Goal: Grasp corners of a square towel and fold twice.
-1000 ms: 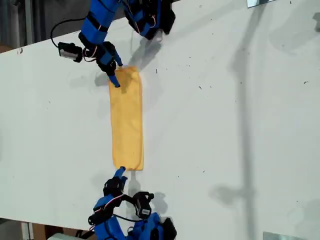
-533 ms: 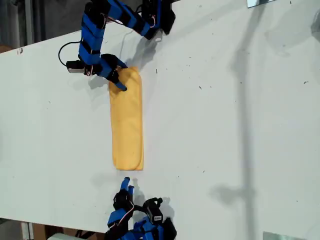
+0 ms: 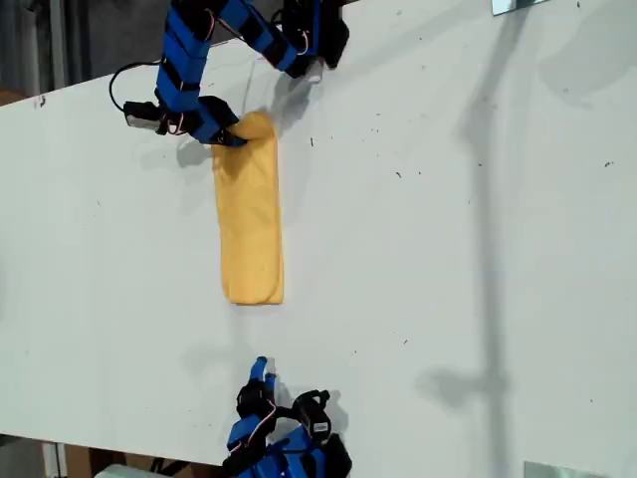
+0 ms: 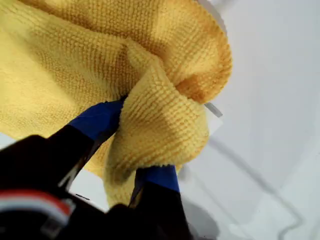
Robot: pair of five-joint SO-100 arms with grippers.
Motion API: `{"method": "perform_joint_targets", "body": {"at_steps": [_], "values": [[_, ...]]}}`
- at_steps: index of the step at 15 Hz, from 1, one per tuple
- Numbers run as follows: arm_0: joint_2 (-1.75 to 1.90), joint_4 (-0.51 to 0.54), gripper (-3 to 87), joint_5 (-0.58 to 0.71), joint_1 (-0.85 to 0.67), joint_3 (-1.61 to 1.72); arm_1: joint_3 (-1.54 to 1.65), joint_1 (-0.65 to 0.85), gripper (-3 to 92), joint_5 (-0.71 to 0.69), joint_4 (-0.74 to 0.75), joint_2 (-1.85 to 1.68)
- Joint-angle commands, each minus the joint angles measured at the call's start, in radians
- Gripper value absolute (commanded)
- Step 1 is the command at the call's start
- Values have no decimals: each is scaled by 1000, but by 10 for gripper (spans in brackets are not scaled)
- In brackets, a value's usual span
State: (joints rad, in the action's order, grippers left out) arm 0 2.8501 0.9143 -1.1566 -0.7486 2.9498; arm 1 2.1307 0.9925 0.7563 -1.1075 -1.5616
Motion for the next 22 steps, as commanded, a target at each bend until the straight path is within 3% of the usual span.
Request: {"method": "perform_joint_targets", "body": {"at_steps": [1, 4, 8, 17, 22], "values": [[6, -14, 171, -23, -23, 0, -38, -92, 0, 38, -67, -147], [60, 31, 165, -46, -29, 18, -291, -259, 0, 77, -213, -215], [67, 37, 164, -54, -49, 23, -595, -405, 0, 63, -252, -120], [100, 40, 160, -49, -49, 37, -1184, -569, -1, 6, -18, 431], [101, 40, 159, -51, -51, 38, -1198, -604, -1, -48, 198, 491]]}}
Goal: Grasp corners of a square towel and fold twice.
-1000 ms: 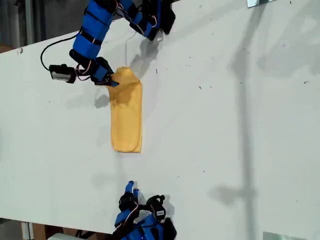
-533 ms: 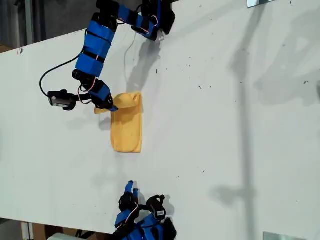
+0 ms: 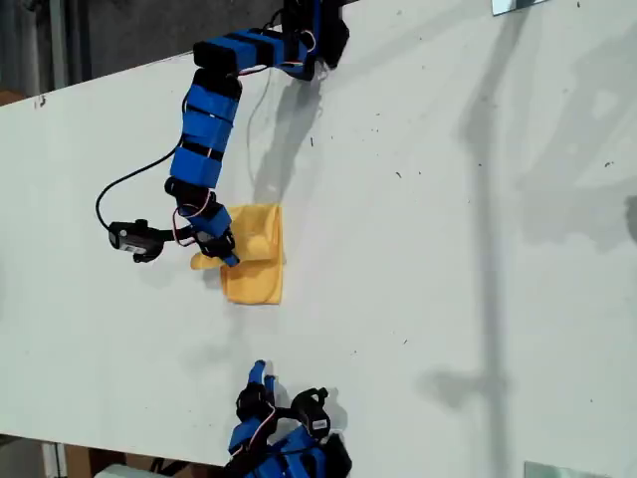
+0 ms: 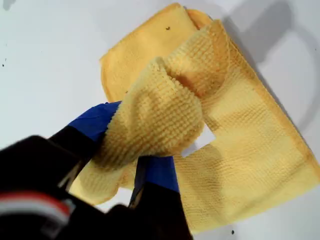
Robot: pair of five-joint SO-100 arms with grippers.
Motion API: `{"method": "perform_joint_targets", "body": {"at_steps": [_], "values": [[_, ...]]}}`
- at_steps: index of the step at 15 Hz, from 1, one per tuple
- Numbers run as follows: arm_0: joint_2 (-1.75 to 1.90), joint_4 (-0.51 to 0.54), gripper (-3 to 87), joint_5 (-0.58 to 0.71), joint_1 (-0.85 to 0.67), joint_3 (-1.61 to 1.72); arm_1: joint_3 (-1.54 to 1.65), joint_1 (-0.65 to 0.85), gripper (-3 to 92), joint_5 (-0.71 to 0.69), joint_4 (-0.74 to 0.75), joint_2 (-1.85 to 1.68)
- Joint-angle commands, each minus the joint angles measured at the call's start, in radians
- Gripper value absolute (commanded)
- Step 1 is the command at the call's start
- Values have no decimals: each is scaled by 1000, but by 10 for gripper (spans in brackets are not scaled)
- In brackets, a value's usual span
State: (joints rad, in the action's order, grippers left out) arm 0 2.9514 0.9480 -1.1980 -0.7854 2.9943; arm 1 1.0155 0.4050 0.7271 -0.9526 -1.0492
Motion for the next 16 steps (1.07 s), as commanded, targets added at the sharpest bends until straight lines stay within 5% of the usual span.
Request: {"method": "perform_joint_targets", "body": {"at_steps": [1, 2, 5, 11, 16], "values": [[0, 6, 158, -11, -14, -6, -83, -18, -1, -25, 55, -17], [0, 8, 155, -15, -14, -6, -110, -14, -1, -25, 31, 3], [0, 8, 153, -14, -14, -6, -110, -14, 285, -40, 20, 8], [2, 9, 150, -9, -17, -6, -71, -18, 321, -123, -71, -235], [6, 12, 146, -8, -20, -6, 1094, -44, 310, 95, -25, -1305]]}}
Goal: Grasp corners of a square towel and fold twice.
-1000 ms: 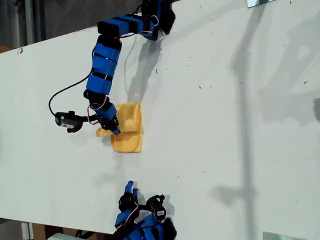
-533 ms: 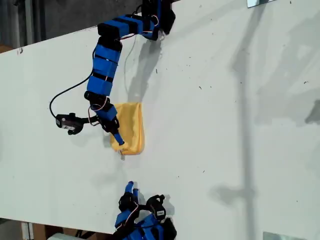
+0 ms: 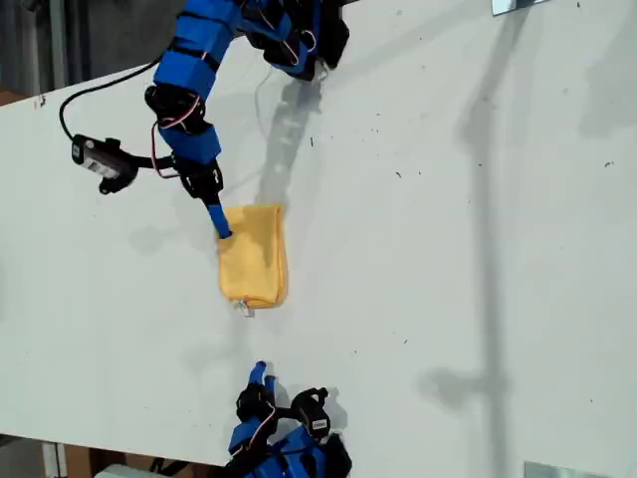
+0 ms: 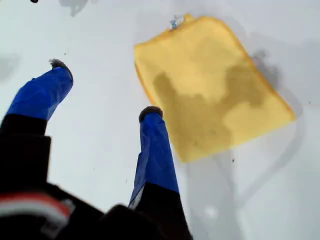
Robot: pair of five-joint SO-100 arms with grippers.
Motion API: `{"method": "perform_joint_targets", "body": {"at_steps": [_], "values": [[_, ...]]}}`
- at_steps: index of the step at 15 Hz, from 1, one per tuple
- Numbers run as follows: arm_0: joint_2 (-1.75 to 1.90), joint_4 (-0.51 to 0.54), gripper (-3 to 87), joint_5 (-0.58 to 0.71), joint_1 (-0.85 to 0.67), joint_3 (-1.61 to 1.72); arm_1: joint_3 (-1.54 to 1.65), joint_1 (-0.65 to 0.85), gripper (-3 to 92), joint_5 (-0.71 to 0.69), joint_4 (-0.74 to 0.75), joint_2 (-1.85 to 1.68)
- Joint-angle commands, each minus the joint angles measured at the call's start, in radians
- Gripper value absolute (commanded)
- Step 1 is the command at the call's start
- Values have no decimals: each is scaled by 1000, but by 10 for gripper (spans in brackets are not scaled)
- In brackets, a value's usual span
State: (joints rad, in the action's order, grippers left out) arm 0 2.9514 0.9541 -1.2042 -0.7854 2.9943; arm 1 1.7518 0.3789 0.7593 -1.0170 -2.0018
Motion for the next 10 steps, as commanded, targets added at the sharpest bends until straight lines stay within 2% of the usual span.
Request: {"method": "perform_joint_targets", "body": {"at_steps": [1, 2, 4, 5, 6, 8, 9, 10], "values": [[25, 15, 145, 0, -17, -2, 589, 9, 308, 110, 71, -532], [77, 35, 145, 3, -15, 12, 772, 43, 306, 149, 72, -690], [310, 147, 145, 15, -15, 67, 920, 26, 308, 215, -49, -971], [474, 244, 145, 17, -18, 97, 951, 34, 308, 235, -160, -1132], [518, 282, 144, 14, -18, 103, 992, 71, 309, 244, -282, -1295], [520, 281, 142, 5, -14, 104, 988, 78, 308, 278, -345, -1287], [520, 285, 141, -12, -8, 104, 1008, 103, 306, 351, -370, -1289], [520, 305, 141, -34, -8, 103, 1035, 120, 382, 377, -374, -1290]]}}
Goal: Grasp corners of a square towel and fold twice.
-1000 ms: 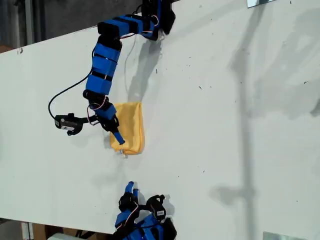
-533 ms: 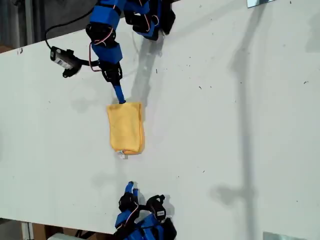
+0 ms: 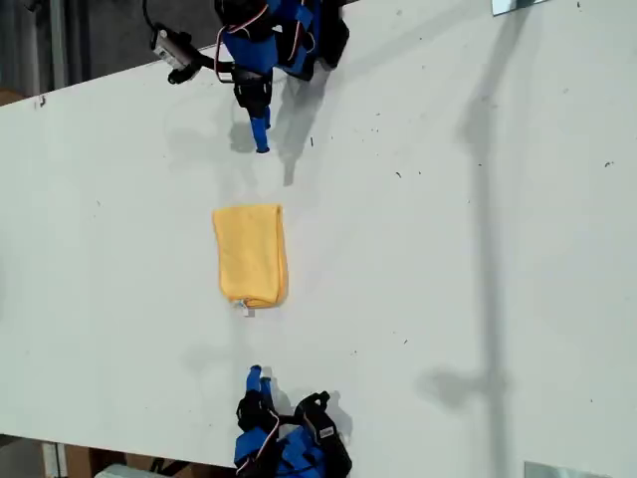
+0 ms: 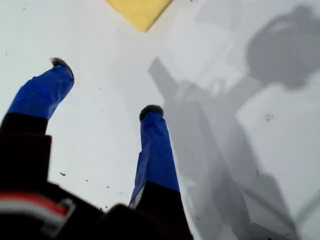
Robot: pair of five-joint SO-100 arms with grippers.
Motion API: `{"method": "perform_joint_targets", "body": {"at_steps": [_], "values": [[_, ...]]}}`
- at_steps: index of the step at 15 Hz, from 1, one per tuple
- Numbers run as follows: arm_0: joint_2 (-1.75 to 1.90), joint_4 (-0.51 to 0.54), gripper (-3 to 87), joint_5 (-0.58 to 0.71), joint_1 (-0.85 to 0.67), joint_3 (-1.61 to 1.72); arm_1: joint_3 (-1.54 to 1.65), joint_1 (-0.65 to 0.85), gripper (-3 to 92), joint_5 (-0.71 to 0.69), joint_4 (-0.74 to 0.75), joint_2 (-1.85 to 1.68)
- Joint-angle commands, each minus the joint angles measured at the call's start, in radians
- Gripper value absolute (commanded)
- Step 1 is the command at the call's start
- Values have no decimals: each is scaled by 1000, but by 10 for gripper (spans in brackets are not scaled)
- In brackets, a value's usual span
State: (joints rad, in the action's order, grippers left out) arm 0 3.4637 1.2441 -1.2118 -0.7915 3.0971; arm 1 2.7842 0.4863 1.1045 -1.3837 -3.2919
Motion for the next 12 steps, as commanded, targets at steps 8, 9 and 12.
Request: {"method": "perform_joint_targets", "body": {"at_steps": [8, 9, 12], "values": [[8, 26, 70, 43, 167, 23, 40, -20, 186, 439, -101, -2], [8, 17, 70, 282, 149, 23, 35, -6, 186, 391, -106, -2], [8, 25, 69, 371, 106, 12, 35, -5, 186, 391, -106, -2]]}}
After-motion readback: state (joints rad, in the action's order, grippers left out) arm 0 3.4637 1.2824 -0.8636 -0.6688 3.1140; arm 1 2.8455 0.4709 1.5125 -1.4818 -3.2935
